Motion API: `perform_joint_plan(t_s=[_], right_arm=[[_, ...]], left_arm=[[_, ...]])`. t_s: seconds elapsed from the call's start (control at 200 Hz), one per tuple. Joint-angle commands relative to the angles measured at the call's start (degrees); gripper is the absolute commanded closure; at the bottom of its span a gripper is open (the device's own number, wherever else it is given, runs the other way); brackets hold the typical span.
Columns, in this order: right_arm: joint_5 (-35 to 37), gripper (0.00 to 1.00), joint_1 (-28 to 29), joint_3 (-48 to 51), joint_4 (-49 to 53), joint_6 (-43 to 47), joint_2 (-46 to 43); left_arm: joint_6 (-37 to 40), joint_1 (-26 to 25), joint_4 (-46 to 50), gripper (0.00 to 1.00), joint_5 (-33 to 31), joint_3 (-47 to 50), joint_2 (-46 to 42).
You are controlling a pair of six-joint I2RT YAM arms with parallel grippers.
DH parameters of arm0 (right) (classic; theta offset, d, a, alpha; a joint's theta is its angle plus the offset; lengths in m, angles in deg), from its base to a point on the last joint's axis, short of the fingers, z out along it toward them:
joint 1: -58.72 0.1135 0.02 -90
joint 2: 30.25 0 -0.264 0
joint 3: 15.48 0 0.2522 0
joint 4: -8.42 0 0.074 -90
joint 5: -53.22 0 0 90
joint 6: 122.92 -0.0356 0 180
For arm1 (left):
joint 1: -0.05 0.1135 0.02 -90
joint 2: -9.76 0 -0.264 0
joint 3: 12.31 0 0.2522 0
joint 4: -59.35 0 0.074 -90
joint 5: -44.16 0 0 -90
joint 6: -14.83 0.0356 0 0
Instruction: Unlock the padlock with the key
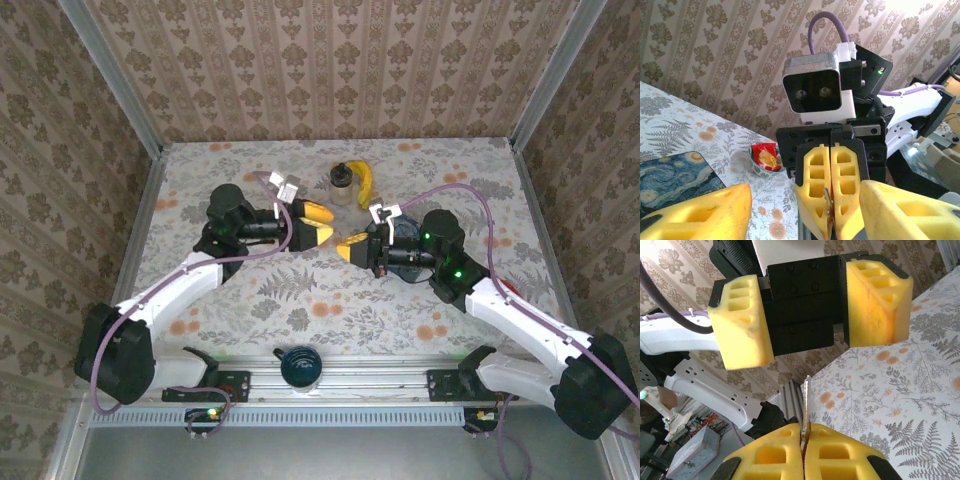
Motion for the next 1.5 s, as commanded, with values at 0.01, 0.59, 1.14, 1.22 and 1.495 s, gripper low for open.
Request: perform_joint_plan(t_s=[0.01, 0.59, 1.14, 1.22, 1.495], right_arm=[[-2.0, 1.00, -0.2, -1.4, -2.3, -1.2, 0.8], [-1.7, 1.00, 0.0, -1.0, -3.5, -1.5, 2.0], [13.3, 0.41, -0.1, 2.2, -2.5, -7.1, -1.2], [10.7, 0.42, -0.1, 2.2, -7.7, -10.1, 0.4], [7.7, 0.56, 0.0, 0.0, -11.3, -10.6, 4.8]], left_arm=[[3.3, -1.4, 2.4, 0.46, 1.9, -2.3, 0.7], [3.1, -3.8, 2.9, 0.90, 2.2, -3.1, 2.6], [4.8, -1.8, 13.9, 1.00, -11.2, -2.6, -2.4], [3.6, -1.6, 13.0, 1.00, -11.0, -2.5, -2.5], [0.7, -1.2, 10.0, 1.00, -10.1, -1.5, -2.7]])
